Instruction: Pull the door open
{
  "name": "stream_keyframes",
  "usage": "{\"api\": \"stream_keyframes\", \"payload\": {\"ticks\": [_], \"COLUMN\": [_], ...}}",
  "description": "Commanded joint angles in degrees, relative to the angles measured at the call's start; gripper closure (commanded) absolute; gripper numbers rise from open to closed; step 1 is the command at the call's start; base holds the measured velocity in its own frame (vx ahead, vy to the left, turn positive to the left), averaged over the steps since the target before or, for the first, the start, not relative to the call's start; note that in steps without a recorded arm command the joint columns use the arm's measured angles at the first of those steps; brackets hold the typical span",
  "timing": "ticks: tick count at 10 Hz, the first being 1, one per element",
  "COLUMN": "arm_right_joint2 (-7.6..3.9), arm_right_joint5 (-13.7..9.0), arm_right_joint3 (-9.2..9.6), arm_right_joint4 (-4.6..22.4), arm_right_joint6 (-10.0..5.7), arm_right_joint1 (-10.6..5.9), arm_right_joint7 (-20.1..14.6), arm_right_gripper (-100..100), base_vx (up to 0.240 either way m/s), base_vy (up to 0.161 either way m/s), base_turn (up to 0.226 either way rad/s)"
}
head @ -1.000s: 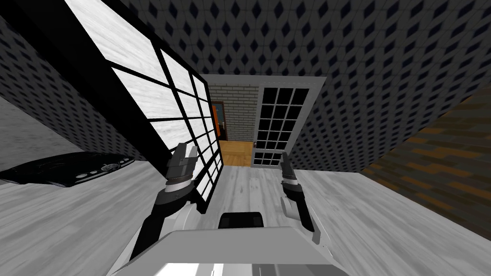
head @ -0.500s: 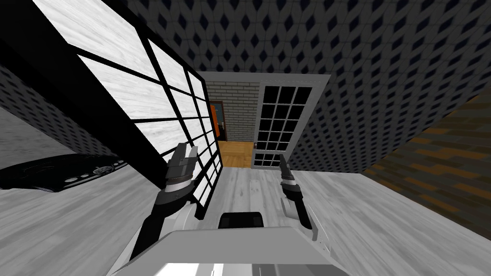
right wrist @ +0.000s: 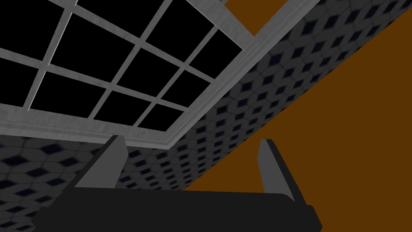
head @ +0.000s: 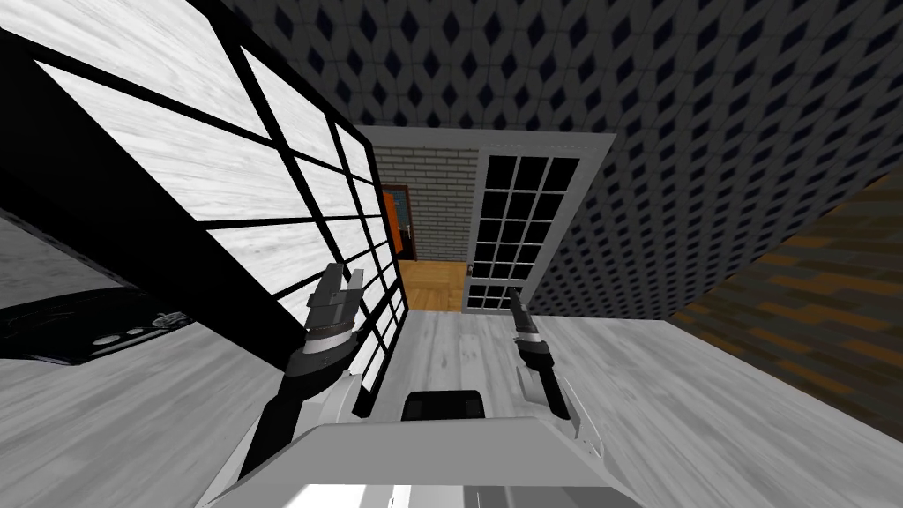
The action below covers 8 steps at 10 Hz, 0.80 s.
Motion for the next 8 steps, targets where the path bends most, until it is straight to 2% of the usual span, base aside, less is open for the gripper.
{"api": "stream_keyframes", "payload": {"ticks": [1, 8], "arm_right_joint2": [-0.43, -1.39], "arm_right_joint5": [0.65, 3.88], "arm_right_joint3": [-0.58, -2.39], "arm_right_joint4": [2.25, 11.15], "arm_right_joint6": [-0.53, -2.73], "arm_right_joint1": [-0.67, -2.96], "arm_right_joint7": [1.43, 7.77], "arm_right_gripper": [-100, -100], "base_vx": [0.087, 0.101], "base_vy": [0.015, 0.02], "base_turn": [-0.014, -0.018]}}
